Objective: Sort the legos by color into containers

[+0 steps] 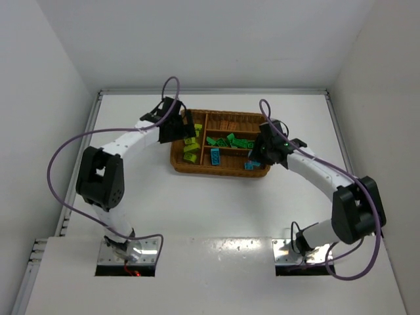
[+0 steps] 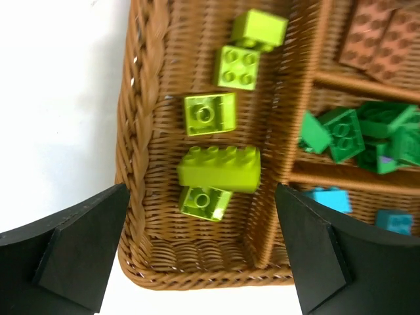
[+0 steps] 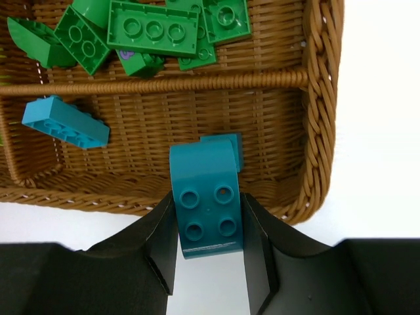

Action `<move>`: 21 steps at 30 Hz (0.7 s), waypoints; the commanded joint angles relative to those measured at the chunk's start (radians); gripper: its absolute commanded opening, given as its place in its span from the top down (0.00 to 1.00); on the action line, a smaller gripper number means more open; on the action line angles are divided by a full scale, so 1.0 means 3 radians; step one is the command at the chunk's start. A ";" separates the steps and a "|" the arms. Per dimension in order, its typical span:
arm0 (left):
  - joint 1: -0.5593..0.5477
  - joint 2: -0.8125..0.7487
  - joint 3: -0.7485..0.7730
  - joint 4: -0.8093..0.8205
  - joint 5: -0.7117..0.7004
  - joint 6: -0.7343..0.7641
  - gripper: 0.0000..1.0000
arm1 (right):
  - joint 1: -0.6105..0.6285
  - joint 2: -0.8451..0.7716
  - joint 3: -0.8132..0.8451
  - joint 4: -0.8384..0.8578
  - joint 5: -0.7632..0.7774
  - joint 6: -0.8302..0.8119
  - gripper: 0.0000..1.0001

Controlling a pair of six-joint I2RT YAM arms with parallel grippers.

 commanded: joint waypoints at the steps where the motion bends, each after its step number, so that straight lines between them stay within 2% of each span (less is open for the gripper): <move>1: -0.0090 -0.0323 0.0239 -0.0038 -0.0022 0.0084 0.00 | 0.0012 0.0124 0.0245 0.0182 0.0017 -0.0029 0.86; 2: -0.0121 -0.0379 0.0239 -0.0038 -0.0022 0.0084 0.00 | 0.0012 0.0160 0.0246 0.0182 0.0017 -0.0029 0.86; 4: -0.0121 -0.0558 0.0239 -0.0079 -0.0022 0.0054 0.00 | 0.0042 0.0227 0.0292 0.0182 0.0017 -0.0029 0.79; 5: -0.0121 -0.0614 0.0239 -0.0079 0.0014 0.0054 0.00 | 0.0042 0.0277 0.0292 0.0222 0.0017 -0.0029 0.61; 8: -0.0121 -0.0789 0.0204 -0.0115 0.0096 0.0023 0.00 | 0.0042 0.0375 0.0409 0.0152 -0.0019 -0.0029 0.38; 9: -0.0121 -0.0829 0.0173 -0.0115 0.0096 0.0023 0.00 | 0.0078 0.0410 0.0440 0.0100 0.0017 -0.0029 0.26; 11: -0.0121 -0.0942 0.0107 -0.0145 0.0132 -0.0007 0.00 | 0.0113 0.0365 0.0480 -0.0017 0.0190 -0.0029 0.12; 13: -0.0121 -0.1029 0.0056 -0.0146 0.0162 -0.0008 0.00 | 0.0149 0.0258 0.0512 -0.0094 0.0354 -0.0029 0.08; 17: -0.0151 -0.1249 -0.0042 -0.0146 0.0193 -0.0038 0.00 | 0.0150 -0.0069 0.0619 -0.0462 0.1171 0.0114 0.05; 18: -0.0152 -0.1290 -0.0093 -0.0176 0.0193 -0.0038 0.00 | 0.0150 -0.0186 0.0619 -0.0650 0.1319 0.0196 0.02; 21: -0.0152 -0.1469 -0.0226 -0.0212 0.0163 -0.0038 0.00 | 0.0150 -0.0340 0.0619 -0.1043 0.1831 0.0450 0.02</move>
